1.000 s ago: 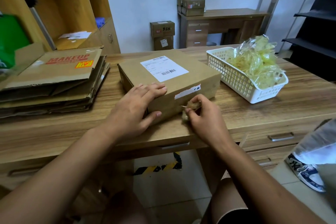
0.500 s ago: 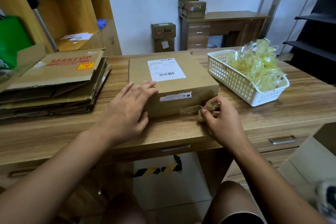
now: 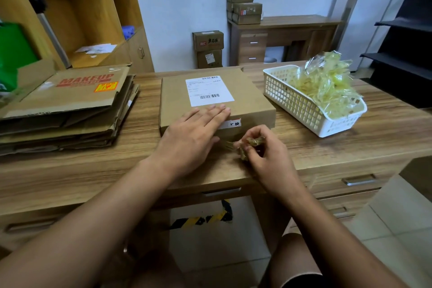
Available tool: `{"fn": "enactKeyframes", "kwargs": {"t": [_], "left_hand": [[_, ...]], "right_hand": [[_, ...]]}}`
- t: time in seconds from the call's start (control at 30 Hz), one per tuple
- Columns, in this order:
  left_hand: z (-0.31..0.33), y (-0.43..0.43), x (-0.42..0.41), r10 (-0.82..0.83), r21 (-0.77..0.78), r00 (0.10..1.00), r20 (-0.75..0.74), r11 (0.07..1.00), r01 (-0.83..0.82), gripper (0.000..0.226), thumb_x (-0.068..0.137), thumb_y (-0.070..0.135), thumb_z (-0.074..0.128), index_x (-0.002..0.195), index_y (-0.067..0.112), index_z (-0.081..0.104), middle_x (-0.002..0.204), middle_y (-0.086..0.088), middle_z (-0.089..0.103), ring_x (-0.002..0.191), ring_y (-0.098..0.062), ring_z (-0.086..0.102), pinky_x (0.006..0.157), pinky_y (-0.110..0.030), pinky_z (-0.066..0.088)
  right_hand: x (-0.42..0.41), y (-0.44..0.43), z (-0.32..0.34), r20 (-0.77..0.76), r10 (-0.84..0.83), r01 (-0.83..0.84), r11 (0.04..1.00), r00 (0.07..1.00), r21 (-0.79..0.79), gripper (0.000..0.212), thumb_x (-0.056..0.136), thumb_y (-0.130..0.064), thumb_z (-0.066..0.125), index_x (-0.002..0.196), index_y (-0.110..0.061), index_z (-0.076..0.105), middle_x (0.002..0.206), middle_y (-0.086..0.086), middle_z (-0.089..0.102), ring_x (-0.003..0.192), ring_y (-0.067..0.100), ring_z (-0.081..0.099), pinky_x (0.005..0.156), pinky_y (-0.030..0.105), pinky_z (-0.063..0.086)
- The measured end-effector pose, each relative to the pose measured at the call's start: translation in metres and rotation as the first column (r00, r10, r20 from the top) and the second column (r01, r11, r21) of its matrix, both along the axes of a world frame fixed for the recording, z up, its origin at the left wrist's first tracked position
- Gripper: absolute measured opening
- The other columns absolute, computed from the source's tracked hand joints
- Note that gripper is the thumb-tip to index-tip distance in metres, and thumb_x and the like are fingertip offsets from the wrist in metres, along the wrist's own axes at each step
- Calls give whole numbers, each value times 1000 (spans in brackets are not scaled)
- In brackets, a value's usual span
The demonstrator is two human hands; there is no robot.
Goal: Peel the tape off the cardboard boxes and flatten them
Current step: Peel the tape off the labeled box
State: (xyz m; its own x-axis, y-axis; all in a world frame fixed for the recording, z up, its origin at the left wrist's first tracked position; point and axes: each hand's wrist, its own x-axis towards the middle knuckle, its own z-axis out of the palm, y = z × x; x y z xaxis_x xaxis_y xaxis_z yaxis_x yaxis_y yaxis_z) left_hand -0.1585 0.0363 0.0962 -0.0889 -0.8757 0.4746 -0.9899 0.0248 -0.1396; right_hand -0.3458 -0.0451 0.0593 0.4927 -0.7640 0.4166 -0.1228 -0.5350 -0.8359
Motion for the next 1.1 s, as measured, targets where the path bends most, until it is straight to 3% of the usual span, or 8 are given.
{"fn": "enactKeyframes", "kwargs": {"t": [0.27, 0.43, 0.6, 0.7, 0.87, 0.93, 1.03, 1.1], "left_hand": [[1, 10, 20, 5, -6, 998, -56, 1000, -5, 67, 92, 24, 68, 152, 25, 41, 155, 8, 42, 140, -13, 44, 117, -25, 25], [4, 14, 25, 16, -17, 994, -108, 1000, -18, 66, 90, 22, 70, 150, 27, 44, 152, 10, 46, 138, -13, 46, 112, -24, 27], [4, 13, 28, -7, -1, 988, -152, 1000, 7, 66, 90, 22, 71, 150, 30, 44, 152, 11, 46, 139, -14, 45, 113, -34, 36], [4, 13, 33, -11, 14, 986, -164, 1000, 14, 67, 90, 24, 69, 150, 32, 42, 153, 13, 44, 139, -14, 44, 113, -38, 39], [5, 14, 40, -23, 37, 974, -225, 999, 32, 66, 89, 20, 70, 148, 34, 44, 152, 14, 45, 140, -15, 43, 112, -45, 40], [6, 14, 40, -15, 49, 969, -249, 998, 28, 65, 89, 20, 69, 147, 37, 43, 153, 17, 43, 141, -14, 41, 116, -43, 36], [4, 12, 37, -7, 58, 961, -277, 998, 24, 65, 89, 19, 69, 144, 40, 42, 153, 21, 40, 142, -13, 38, 121, -39, 28], [4, 11, 36, 5, 63, 954, -300, 998, 14, 65, 89, 18, 69, 143, 41, 42, 154, 23, 38, 143, -14, 36, 121, -40, 26]], "right_hand": [[-17, -11, 0, 87, -56, 47, 993, 995, 112, 27, 97, 1, 62, 94, -25, 63, 87, -4, 78, 85, 9, 74, 78, 28, 58], [-43, -30, 3, 252, -208, 123, 941, 945, 316, 27, 100, 4, 56, 94, -21, 64, 87, 3, 76, 84, 19, 74, 72, 41, 62], [-62, -43, 6, 333, -287, 182, 932, 898, 313, 25, 99, 6, 56, 96, -17, 66, 81, -1, 76, 77, 13, 71, 73, 24, 59], [-66, -47, 5, 361, -301, 174, 922, 882, 345, 26, 98, 6, 54, 96, -16, 66, 81, -1, 76, 74, 12, 69, 74, 25, 59], [-61, -43, 3, 373, -246, 97, 922, 895, 376, 34, 98, 8, 49, 101, -21, 66, 97, 2, 76, 96, 18, 71, 83, 25, 56], [-57, -39, 3, 325, -194, 73, 935, 926, 348, 37, 97, 6, 54, 107, -27, 67, 110, 1, 74, 105, 13, 71, 89, 27, 56], [-49, -31, 2, 67, -93, 78, 976, 993, 205, 41, 94, -7, 68, 125, -33, 61, 130, -2, 65, 110, 5, 66, 96, 26, 54], [-40, -25, 0, -102, -37, 52, 987, 994, 154, 61, 88, -17, 78, 142, -30, 51, 134, -5, 57, 115, 5, 62, 102, 26, 51]]}}
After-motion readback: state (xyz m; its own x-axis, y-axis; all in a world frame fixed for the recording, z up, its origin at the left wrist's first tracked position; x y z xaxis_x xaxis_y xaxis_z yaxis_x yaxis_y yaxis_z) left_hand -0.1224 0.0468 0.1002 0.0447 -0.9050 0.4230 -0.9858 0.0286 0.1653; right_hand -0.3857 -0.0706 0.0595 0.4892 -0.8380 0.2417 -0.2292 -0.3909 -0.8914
